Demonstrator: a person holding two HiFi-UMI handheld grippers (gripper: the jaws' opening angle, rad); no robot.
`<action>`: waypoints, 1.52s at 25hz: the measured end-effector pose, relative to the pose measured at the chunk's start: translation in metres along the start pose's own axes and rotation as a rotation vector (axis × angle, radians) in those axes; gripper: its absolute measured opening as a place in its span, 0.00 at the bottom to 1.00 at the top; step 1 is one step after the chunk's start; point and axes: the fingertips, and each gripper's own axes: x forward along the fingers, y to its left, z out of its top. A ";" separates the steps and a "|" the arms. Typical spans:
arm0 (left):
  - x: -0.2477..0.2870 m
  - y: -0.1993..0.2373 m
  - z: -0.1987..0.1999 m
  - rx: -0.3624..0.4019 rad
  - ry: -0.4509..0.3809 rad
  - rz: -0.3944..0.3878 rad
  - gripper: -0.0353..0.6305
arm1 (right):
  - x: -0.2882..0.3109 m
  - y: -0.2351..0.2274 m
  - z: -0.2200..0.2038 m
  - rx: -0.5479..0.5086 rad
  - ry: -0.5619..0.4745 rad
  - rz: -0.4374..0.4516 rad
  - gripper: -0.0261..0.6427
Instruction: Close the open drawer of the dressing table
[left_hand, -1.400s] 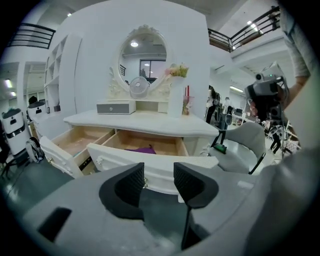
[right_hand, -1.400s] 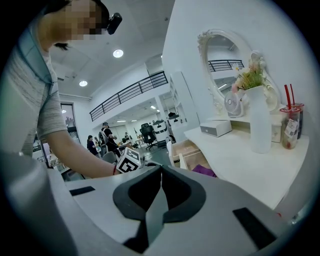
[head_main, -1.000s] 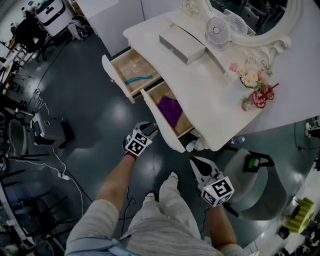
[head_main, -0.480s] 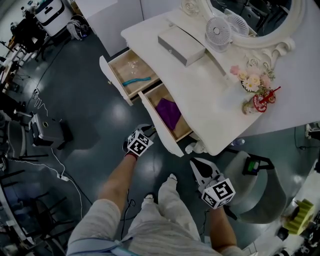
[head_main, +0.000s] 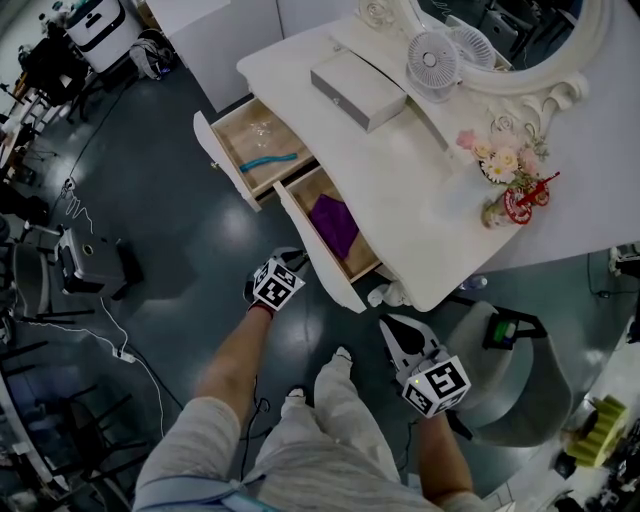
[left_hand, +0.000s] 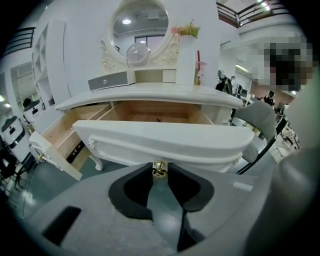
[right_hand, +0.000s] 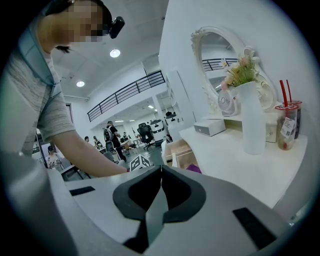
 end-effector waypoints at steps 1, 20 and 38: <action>0.001 0.000 0.002 -0.001 -0.002 -0.001 0.21 | 0.001 -0.002 0.000 -0.001 -0.001 -0.003 0.06; 0.035 -0.004 0.045 -0.017 -0.022 -0.017 0.19 | 0.025 -0.033 0.003 0.012 -0.004 -0.046 0.06; 0.067 -0.008 0.084 -0.041 -0.056 -0.055 0.18 | 0.035 -0.051 0.009 0.028 -0.015 -0.054 0.06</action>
